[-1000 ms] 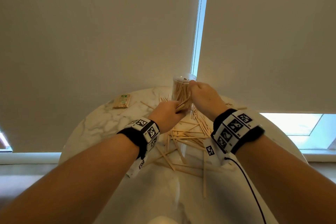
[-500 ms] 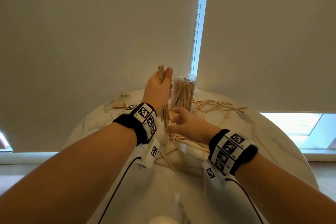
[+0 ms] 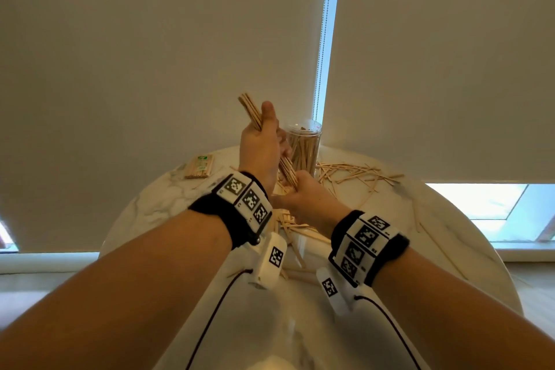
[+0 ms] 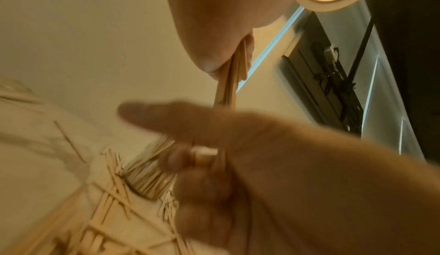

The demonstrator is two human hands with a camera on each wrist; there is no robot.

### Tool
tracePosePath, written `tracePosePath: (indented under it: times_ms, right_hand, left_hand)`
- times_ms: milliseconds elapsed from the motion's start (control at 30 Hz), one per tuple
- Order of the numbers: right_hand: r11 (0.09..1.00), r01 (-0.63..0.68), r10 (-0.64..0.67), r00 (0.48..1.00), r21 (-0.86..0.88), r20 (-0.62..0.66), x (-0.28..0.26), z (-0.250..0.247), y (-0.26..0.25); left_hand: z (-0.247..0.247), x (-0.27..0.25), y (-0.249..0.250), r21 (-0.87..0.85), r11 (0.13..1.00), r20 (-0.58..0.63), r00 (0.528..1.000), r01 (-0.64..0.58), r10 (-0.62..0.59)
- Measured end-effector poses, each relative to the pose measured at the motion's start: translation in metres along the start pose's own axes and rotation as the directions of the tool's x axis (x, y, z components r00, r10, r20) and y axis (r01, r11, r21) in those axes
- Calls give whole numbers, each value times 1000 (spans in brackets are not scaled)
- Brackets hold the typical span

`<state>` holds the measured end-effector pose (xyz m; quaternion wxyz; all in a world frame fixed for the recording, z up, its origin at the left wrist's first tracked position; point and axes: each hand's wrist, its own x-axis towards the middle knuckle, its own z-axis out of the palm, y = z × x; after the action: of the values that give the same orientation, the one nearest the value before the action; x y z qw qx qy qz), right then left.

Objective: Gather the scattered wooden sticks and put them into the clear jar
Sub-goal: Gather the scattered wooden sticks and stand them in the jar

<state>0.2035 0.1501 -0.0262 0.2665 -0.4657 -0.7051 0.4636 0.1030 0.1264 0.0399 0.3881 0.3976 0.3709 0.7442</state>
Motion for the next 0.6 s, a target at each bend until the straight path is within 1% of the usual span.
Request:
tracePosePath:
  times_ms: [33,67,100,167,233,300,367,467,533,600]
  right_hand:
    - [997,19,-18,1000,80,-7,1,0,-1]
    - [991,56,-54,998,120,-24,0,0,-3]
    - [988,101,-96,994,114,-49,-2,0,-5]
    - [983,183,-182,977,-3,-115,-4,-1,-7]
    - [961,233,-258,949,-149,-182,-4,-5,-6]
    - [937,250,-312,913,-244,-263,-1,-10,-6]
    - [904,236,-353,881,-355,-315,0,-15,-7]
    - [821,202,-415,854,-534,-314,-2,-18,-8]
    - [785,200,-442,844,-586,-304,-4,-18,-9]
    - [775,208,-456,838,-596,-300,-1,-17,-9]
  left_hand:
    - [2,-3,-3,9,1000,26,999,28,-28]
    - [3,-6,-6,31,998,52,997,46,-48]
    - [4,-8,-7,68,996,74,996,52,-57]
    - [4,-11,-6,156,987,89,994,50,-65]
    - [3,-11,-6,185,979,89,991,80,-98]
    - [1,-10,-10,151,979,98,984,135,-151]
    - [-1,-9,-14,166,970,96,976,176,-193]
    - [-5,-6,-17,174,963,100,969,208,-227]
    - [-6,-7,-19,178,966,97,973,189,-208]
    - [-6,-7,-23,195,969,101,979,152,-174]
